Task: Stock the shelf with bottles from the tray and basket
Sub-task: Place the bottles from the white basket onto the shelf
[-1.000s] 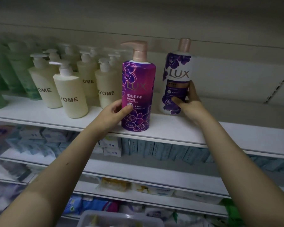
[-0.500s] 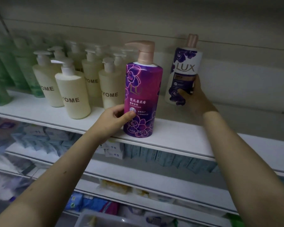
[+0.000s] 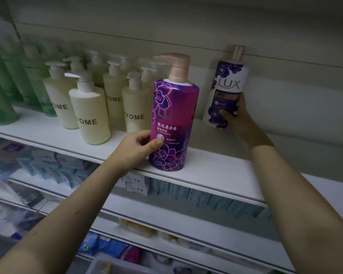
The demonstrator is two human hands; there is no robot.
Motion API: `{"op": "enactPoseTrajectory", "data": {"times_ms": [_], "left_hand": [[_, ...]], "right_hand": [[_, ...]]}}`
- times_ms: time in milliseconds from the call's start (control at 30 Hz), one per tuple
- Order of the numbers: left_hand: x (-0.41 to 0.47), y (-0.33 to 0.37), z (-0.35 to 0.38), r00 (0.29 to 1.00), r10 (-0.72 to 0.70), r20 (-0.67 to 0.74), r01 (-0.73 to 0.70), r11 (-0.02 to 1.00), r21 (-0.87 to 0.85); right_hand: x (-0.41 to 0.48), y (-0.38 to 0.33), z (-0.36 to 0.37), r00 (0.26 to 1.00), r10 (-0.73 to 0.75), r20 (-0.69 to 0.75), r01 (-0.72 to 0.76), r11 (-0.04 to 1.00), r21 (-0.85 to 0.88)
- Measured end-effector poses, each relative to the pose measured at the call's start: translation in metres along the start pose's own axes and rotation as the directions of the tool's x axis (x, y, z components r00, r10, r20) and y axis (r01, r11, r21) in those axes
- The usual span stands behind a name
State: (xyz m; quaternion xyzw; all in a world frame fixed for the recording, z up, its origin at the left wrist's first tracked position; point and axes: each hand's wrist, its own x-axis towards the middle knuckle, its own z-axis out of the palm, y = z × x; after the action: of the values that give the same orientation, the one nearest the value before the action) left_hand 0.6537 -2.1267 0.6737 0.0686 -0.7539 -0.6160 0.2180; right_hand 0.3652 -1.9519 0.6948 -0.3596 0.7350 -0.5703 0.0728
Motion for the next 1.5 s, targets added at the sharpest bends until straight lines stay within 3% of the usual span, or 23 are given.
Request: {"op": "enactPoseTrajectory", "data": {"times_ms": [133, 200, 367, 533, 767, 933, 1033, 1200, 1333, 1500], "left_hand": [[0.0, 0.0, 0.001, 1.0, -0.014, -0.015, 0.014, 1.0, 0.008], [0.0, 0.0, 0.0, 1.0, -0.021, -0.016, 0.021, 1.0, 0.022], [-0.002, 0.002, 0.001, 1.0, -0.021, -0.021, 0.023, 0.997, 0.069], [-0.009, 0.009, 0.002, 0.998, 0.0, -0.064, 0.011, 0.987, 0.16], [-0.066, 0.008, 0.021, 0.949, 0.066, -0.308, 0.008, 0.972, 0.233], [-0.138, -0.011, 0.025, 0.938, 0.198, -0.284, -0.089, 0.931, 0.355], [-0.184, -0.039, 0.028, 0.967, 0.122, -0.226, -0.032, 0.93, 0.365], [-0.266, -0.106, 0.029, 0.971, -0.093, -0.219, 0.165, 0.928, 0.335], [-0.325, -0.149, 0.029, 0.907, -0.344, -0.241, 0.405, 0.871, 0.279], [-0.371, -0.185, 0.036, 0.785, -0.538, -0.306, 0.61, 0.756, 0.236]], "right_hand": [[-0.002, -0.004, -0.001, 0.999, 0.035, 0.022, -0.035, 0.999, -0.015], [-0.009, -0.009, 0.002, 0.991, 0.136, -0.003, -0.136, 0.991, 0.008], [-0.053, -0.024, 0.016, 0.94, 0.264, -0.218, -0.28, 0.959, -0.048], [-0.123, -0.052, 0.024, 0.928, 0.227, -0.296, -0.243, 0.97, -0.017], [-0.236, -0.084, 0.052, 0.925, 0.149, -0.35, -0.165, 0.986, -0.014], [-0.311, -0.084, 0.093, 0.923, 0.137, -0.358, -0.101, 0.988, 0.12], [-0.356, -0.062, 0.125, 0.931, 0.186, -0.314, -0.147, 0.978, 0.146], [-0.433, -0.002, 0.178, 0.902, 0.385, -0.194, -0.361, 0.921, 0.146], [-0.487, 0.042, 0.204, 0.83, 0.549, -0.094, -0.536, 0.833, 0.137], [-0.532, 0.087, 0.213, 0.686, 0.728, 0.008, -0.724, 0.681, 0.106]]}}
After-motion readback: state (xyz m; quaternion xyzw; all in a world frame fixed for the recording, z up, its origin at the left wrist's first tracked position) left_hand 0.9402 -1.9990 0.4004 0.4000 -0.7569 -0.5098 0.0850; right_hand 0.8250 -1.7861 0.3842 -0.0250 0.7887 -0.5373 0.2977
